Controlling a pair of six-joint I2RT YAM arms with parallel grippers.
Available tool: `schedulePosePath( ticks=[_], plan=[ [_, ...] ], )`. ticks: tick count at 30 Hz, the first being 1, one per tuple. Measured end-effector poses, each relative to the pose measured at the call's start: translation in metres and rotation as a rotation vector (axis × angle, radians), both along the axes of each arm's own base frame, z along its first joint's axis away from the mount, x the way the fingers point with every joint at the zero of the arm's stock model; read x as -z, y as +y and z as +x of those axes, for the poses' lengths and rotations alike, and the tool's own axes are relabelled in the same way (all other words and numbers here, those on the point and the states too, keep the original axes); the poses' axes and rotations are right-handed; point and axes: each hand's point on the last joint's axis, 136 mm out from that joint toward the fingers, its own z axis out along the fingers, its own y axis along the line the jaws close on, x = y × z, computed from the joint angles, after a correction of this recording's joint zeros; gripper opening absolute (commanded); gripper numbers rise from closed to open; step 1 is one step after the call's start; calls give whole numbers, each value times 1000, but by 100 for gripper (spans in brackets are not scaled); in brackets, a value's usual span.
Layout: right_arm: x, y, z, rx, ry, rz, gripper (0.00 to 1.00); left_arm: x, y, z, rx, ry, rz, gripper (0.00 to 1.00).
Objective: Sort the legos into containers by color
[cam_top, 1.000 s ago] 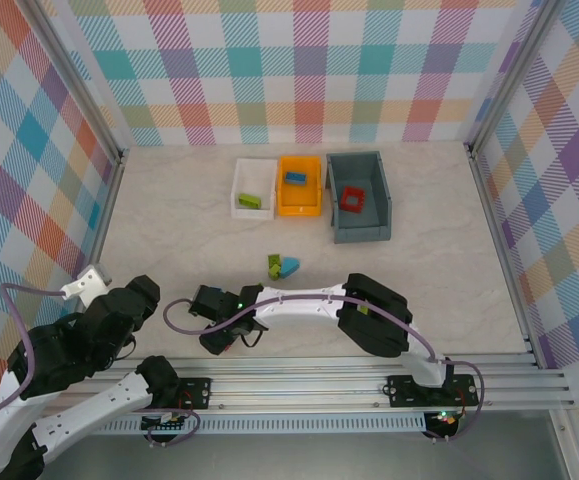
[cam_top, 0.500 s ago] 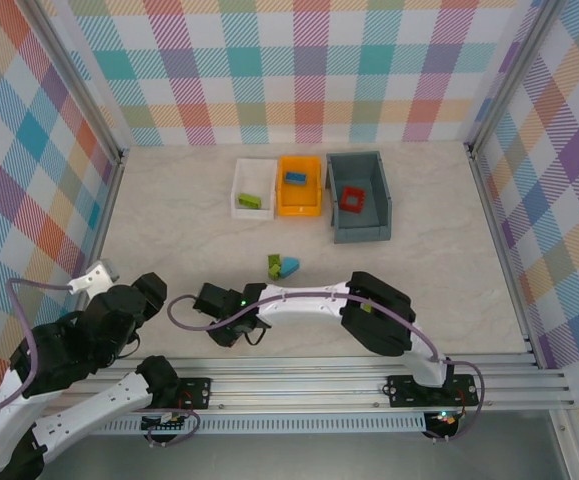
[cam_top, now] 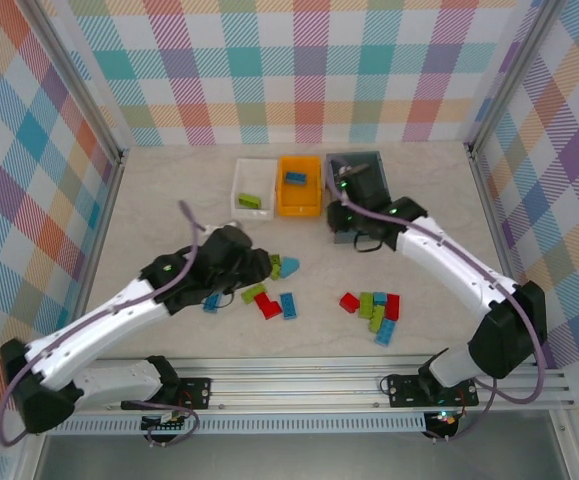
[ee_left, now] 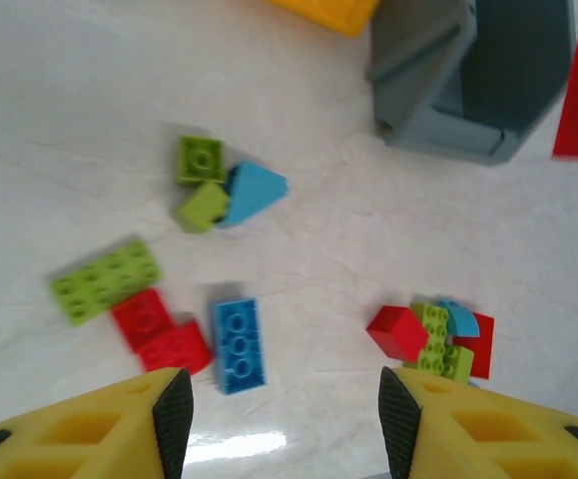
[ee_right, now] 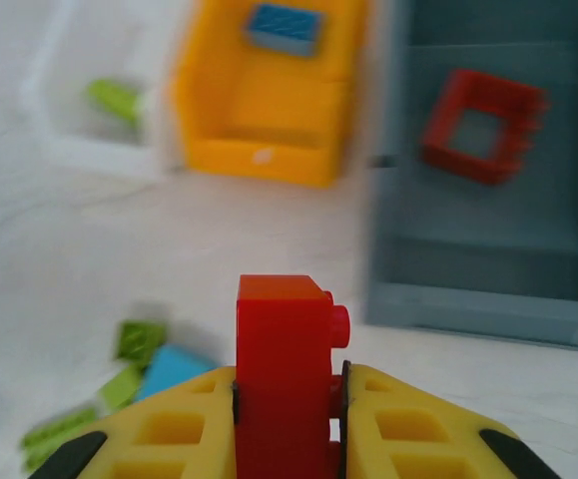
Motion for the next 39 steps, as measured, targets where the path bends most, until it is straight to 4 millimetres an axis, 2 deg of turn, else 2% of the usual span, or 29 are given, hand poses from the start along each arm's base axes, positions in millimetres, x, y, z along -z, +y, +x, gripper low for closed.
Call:
schedulePosePath(
  ticks=[1, 3, 6, 10, 13, 17, 19, 21, 24, 28, 30, 32, 35, 38, 39],
  plan=[
    [7, -16, 10, 46, 26, -16, 24, 3, -13, 4, 23, 4, -3, 54],
    [24, -36, 31, 111, 82, -48, 24, 4, -33, 10, 59, 1, -12, 54],
    [55, -49, 64, 168, 156, -89, 25, 1, -51, 19, 80, -19, -31, 54],
    [98, -54, 93, 200, 248, -134, 33, 4, -57, 26, 81, -28, -21, 55],
    [115, -55, 102, 208, 291, -154, 41, 11, -55, 28, 71, -22, 7, 58],
    [114, -54, 106, 203, 297, -161, 52, 21, -50, 30, 60, 5, 66, 61],
    [108, -54, 107, 196, 285, -161, 54, 27, -45, 34, 62, 25, 108, 63],
    [101, -54, 105, 187, 275, -162, 54, 33, -37, 38, 64, 45, 158, 65],
    [75, -53, 101, 173, 226, -147, 55, 44, -18, 45, 70, 78, 242, 67],
    [16, -46, 75, 126, 106, -101, 56, 56, 4, 51, 119, 110, 358, 67],
    [-11, -34, 50, 77, 46, -65, 58, 64, 11, 50, 166, 125, 414, 67],
    [-32, -13, 10, -16, -5, -13, 59, 74, 18, 49, 219, 150, 473, 66],
    [-32, 20, -50, -171, -7, 54, 60, 93, 32, 46, 273, 214, 568, 65],
    [-5, 47, -104, -303, 70, 98, 61, 117, 48, 39, 312, 288, 669, 62],
    [5, 51, -117, -327, 96, 102, 61, 124, 54, 36, 326, 314, 703, 61]
  ],
)
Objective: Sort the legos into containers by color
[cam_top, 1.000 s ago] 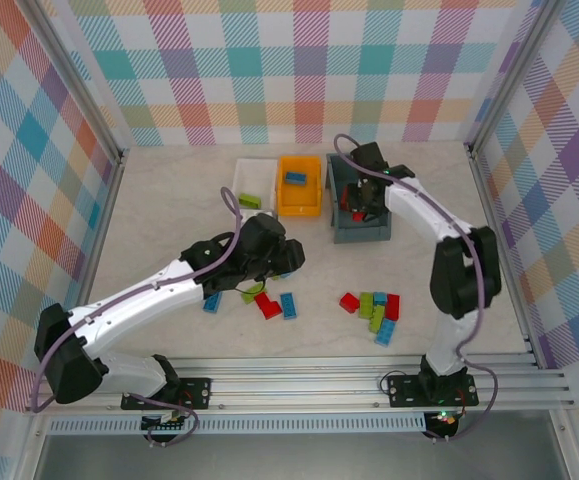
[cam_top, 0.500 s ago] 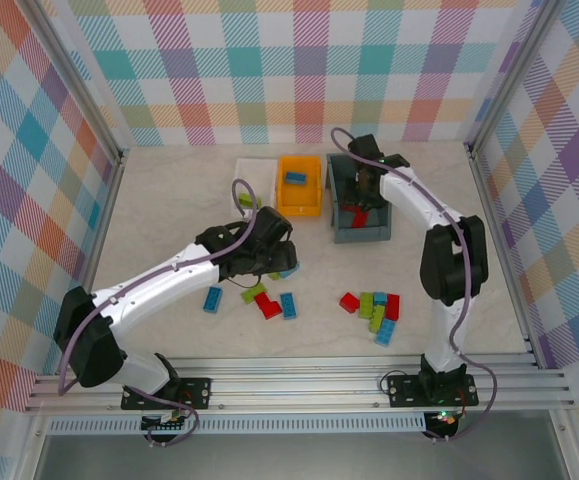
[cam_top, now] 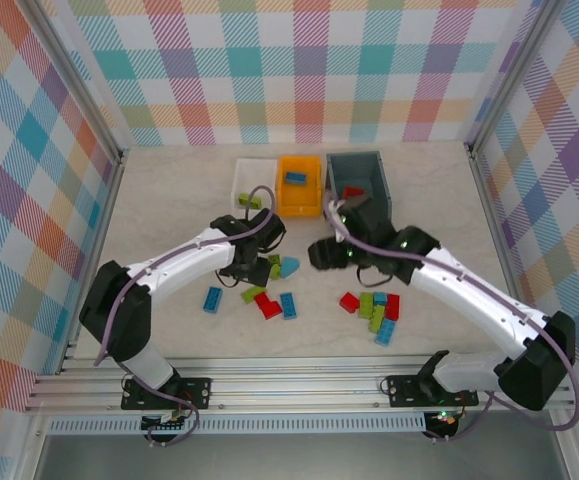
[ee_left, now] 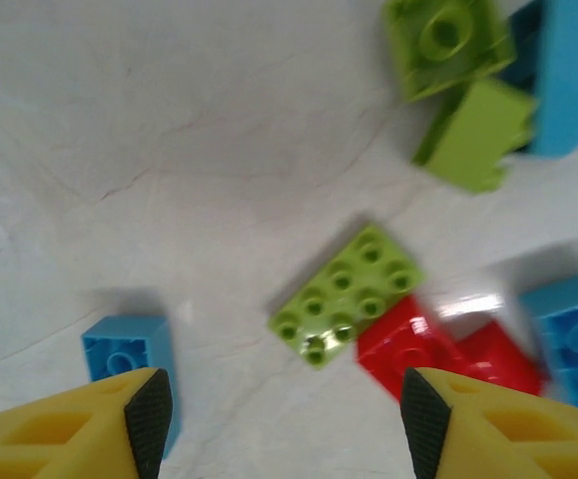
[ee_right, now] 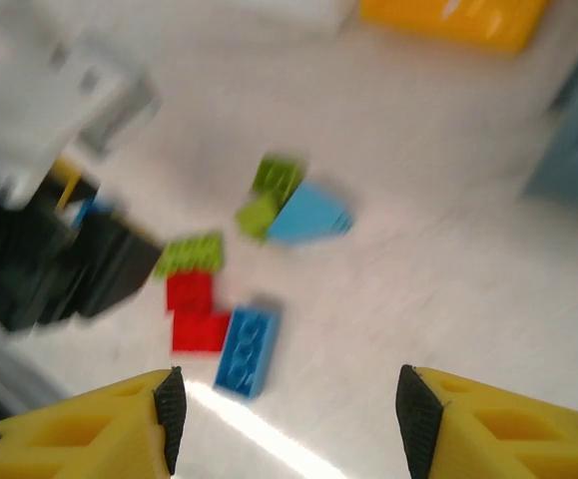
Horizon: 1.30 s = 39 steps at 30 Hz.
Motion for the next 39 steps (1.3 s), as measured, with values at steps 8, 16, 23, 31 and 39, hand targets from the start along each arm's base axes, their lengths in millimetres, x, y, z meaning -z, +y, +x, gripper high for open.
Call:
schedulePosePath(
  ticks=[8, 16, 23, 31, 39],
  plan=[
    [30, 5, -50, -39, 112, 20, 63, 29, 24, -28, 86, 137, 118, 62],
    [16, 4, -49, -15, 86, 69, 65, 44, 20, -36, 156, 195, 144, 66],
    [7, 5, -49, -6, 80, 93, 66, 67, 11, -36, 203, 232, 168, 70],
    [-7, 4, -50, 3, 62, 133, 66, 70, -5, -18, 236, 195, 141, 69],
    [-8, 3, -50, 6, 61, 137, 66, 76, -12, -16, 228, 242, 71, 49]
  ],
)
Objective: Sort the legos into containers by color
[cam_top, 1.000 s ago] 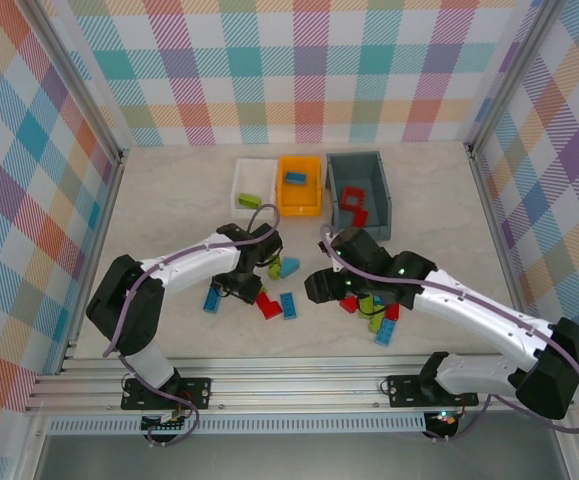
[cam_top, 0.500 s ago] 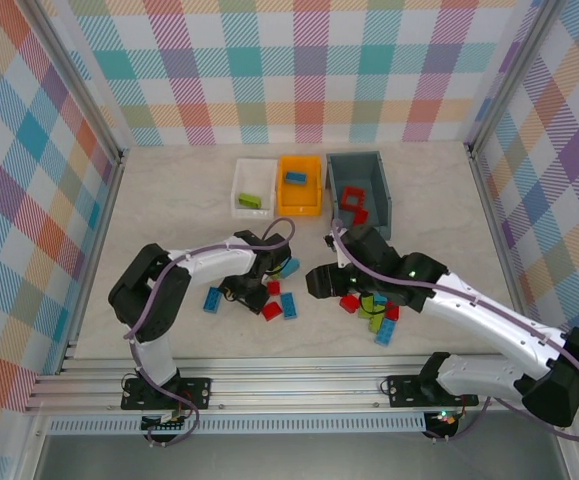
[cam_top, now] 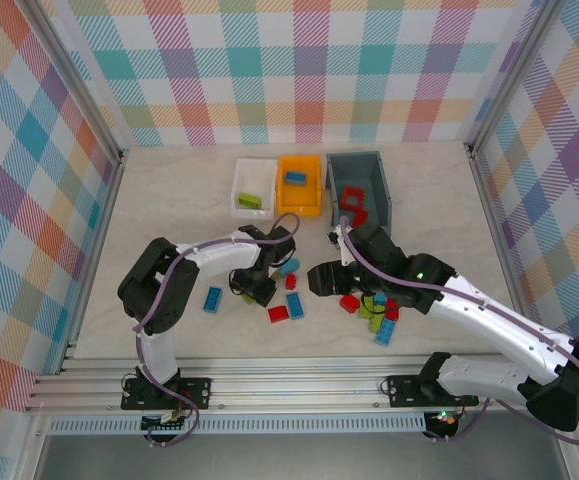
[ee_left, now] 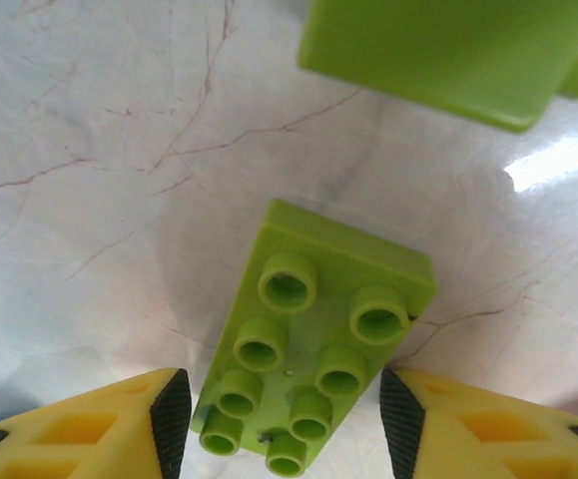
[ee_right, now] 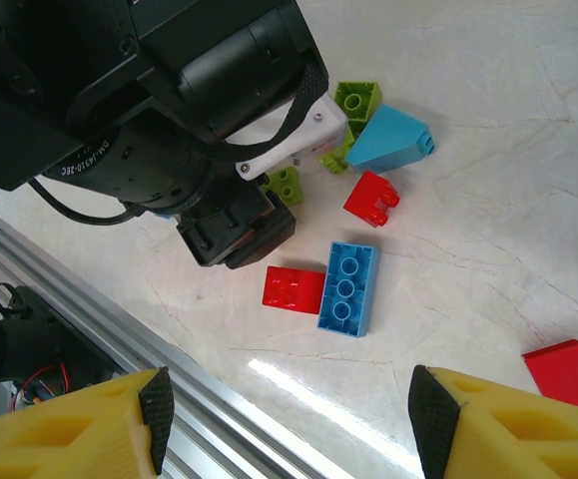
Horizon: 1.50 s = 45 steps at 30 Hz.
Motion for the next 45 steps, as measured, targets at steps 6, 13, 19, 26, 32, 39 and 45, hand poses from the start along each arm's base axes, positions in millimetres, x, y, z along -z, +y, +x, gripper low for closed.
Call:
schedulePosePath(
  ticks=[6, 13, 19, 26, 32, 39, 45],
  plan=[
    [0, 0, 0, 0, 0, 0, 66, 2, -4, -2, -27, 20, -36, 42],
    [0, 1, -2, -8, 6, 5, 65, 2, -4, -3, -68, 21, -45, 37],
    [-2, 5, -5, -35, 10, 24, 64, -11, 9, 16, -174, -37, -80, 37],
    [-33, 34, 8, -91, -55, 120, 65, -94, 29, 101, -373, -258, -262, 37],
    [-59, 65, 38, -78, -122, 170, 64, -143, 25, 180, -457, -408, -373, 36],
    [-53, 71, 58, -31, -132, 144, 65, -110, 3, 264, -526, -416, -426, 37],
    [-51, 68, 64, -7, -133, 135, 65, -71, 13, 290, -611, -378, -413, 48]
  ],
)
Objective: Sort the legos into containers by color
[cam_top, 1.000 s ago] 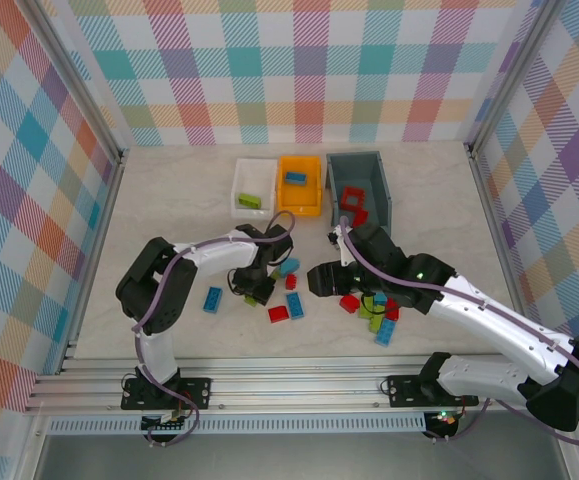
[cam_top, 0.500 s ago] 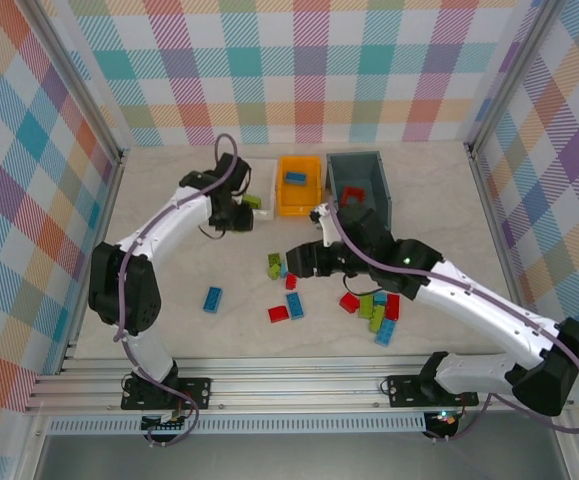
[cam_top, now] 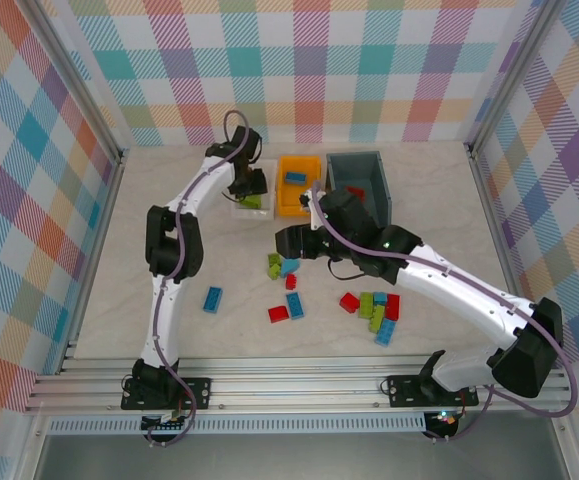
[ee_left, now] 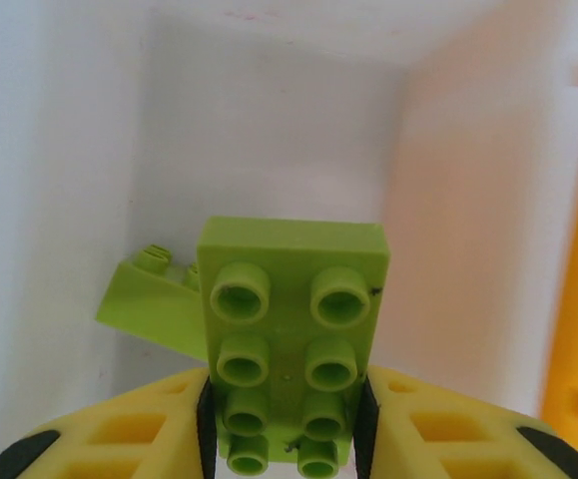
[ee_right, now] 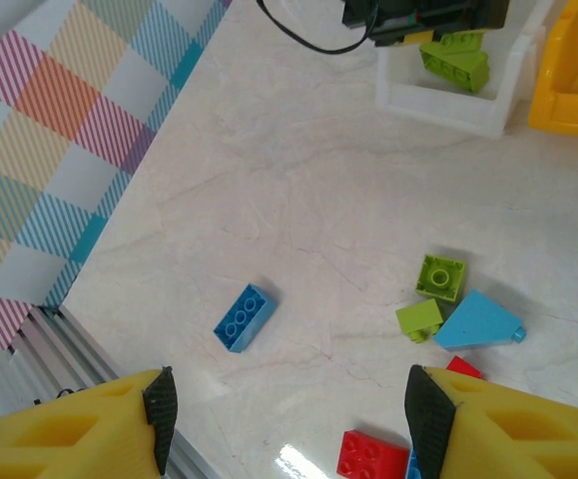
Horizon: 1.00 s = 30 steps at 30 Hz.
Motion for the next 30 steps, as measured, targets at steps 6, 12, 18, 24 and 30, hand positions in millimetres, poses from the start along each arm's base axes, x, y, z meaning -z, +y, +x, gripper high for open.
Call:
schedulePosePath(
  ticks=[6, 12, 18, 24, 30],
  plan=[
    [3, -2, 3, 13, 0, -10, 66, -3, -3, 2, -12, 8, -59, 62],
    [34, -8, 4, 37, 46, -92, 66, -36, -8, -18, -2, -15, -130, 60],
    [84, 5, -5, -17, 103, -267, 67, -139, 1, -55, -48, -193, -231, 58],
    [124, 85, -32, -143, 169, -342, 74, -235, 53, -154, -178, -441, -262, 65],
    [173, 144, -45, -91, 334, -348, 79, -265, 108, -261, -294, -635, -288, 68]
  ],
)
